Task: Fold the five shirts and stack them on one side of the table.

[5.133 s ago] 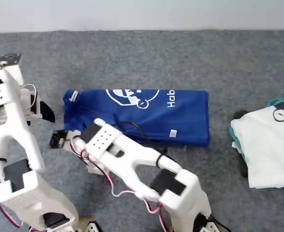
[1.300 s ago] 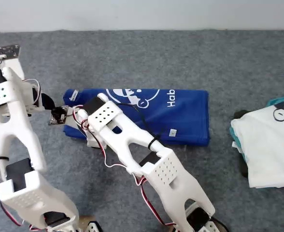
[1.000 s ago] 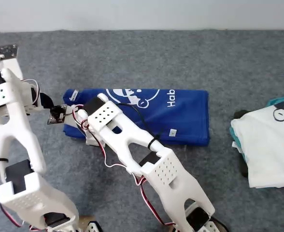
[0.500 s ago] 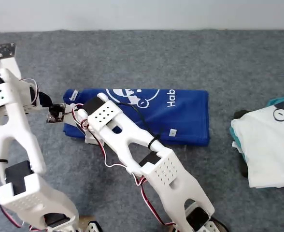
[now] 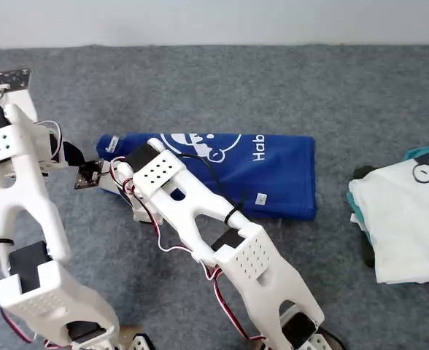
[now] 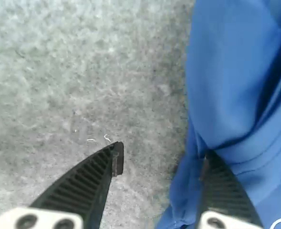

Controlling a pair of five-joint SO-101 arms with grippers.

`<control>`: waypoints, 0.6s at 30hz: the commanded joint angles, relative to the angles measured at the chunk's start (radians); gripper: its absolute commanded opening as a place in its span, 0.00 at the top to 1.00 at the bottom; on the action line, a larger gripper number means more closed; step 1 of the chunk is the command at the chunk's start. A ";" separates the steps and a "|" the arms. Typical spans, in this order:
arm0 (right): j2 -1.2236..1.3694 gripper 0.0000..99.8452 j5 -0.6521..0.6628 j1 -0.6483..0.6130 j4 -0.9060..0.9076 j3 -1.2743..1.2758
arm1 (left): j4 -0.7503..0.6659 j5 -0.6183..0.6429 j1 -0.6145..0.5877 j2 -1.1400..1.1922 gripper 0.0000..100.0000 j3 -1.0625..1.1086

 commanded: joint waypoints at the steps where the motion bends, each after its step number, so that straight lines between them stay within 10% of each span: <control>1: -0.039 0.77 -0.028 0.759 -0.068 -0.052 | 0.035 -0.049 -0.012 -0.011 0.73 0.058; 8: 0.007 1.00 -0.029 0.756 -0.087 -0.052 | 0.035 -0.049 -0.012 -0.011 0.73 0.058; 18: -0.143 0.99 -0.038 0.751 0.117 -0.054 | 0.035 -0.049 -0.011 -0.011 0.73 0.058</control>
